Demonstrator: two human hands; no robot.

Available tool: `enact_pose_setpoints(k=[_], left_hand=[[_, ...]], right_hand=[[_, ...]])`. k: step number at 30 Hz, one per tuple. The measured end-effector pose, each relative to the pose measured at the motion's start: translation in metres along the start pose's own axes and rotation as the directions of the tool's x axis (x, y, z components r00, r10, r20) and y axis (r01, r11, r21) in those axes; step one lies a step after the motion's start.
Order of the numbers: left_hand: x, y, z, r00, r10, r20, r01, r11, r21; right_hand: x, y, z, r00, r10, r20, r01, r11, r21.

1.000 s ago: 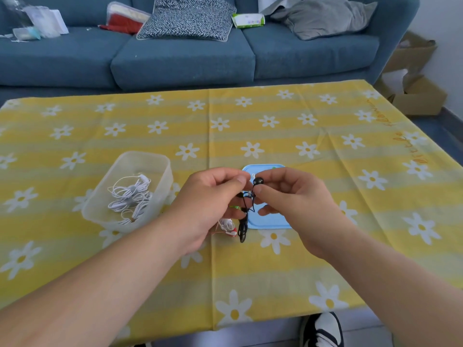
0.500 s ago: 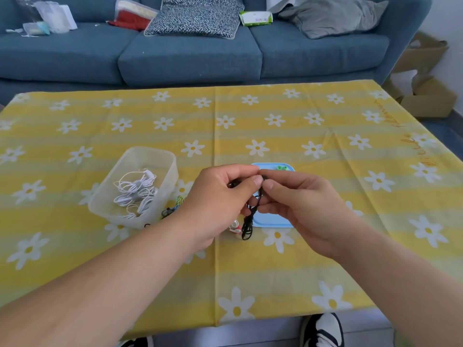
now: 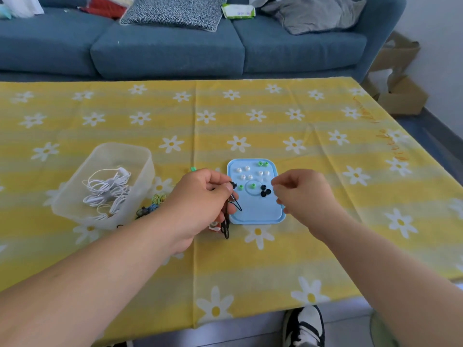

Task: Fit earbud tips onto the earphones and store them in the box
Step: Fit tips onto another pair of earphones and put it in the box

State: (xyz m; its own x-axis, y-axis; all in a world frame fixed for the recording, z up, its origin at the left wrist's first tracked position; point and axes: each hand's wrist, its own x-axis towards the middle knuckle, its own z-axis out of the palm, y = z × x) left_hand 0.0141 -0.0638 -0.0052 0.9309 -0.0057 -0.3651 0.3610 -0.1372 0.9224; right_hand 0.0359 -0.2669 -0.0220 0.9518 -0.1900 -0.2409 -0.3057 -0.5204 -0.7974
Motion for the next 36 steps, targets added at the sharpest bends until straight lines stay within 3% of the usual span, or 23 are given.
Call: enact_pose_setpoints(k=[4, 16, 20, 26, 36], left_hand=[[-0.006, 0.0, 0.0, 1.0, -0.01, 0.027, 0.01, 1.0, 0.005], [-0.019, 0.005, -0.026, 1.0, 0.002, 0.023, -0.002, 1.0, -0.011], [-0.021, 0.009, -0.034, 1.0, 0.025, 0.015, -0.024, 0.998, -0.065], [-0.022, 0.006, -0.052, 0.997, 0.071, -0.035, -0.075, 0.989, -0.131], [-0.027, 0.007, -0.068, 0.974, 0.209, -0.092, -0.21, 0.978, -0.008]], right_hand=[[0.007, 0.009, 0.013, 0.998, -0.046, 0.032, 0.052, 0.972, -0.231], [0.011, 0.003, 0.029, 0.987, -0.16, 0.003, 0.148, 0.902, -0.405], [-0.005, -0.024, 0.028, 0.987, -0.161, -0.005, 0.157, 0.968, -0.196], [-0.04, -0.067, 0.041, 0.975, -0.153, 0.159, 0.108, 0.959, 0.261], [-0.042, -0.084, 0.057, 0.933, -0.058, 0.354, -0.156, 0.823, 0.546]])
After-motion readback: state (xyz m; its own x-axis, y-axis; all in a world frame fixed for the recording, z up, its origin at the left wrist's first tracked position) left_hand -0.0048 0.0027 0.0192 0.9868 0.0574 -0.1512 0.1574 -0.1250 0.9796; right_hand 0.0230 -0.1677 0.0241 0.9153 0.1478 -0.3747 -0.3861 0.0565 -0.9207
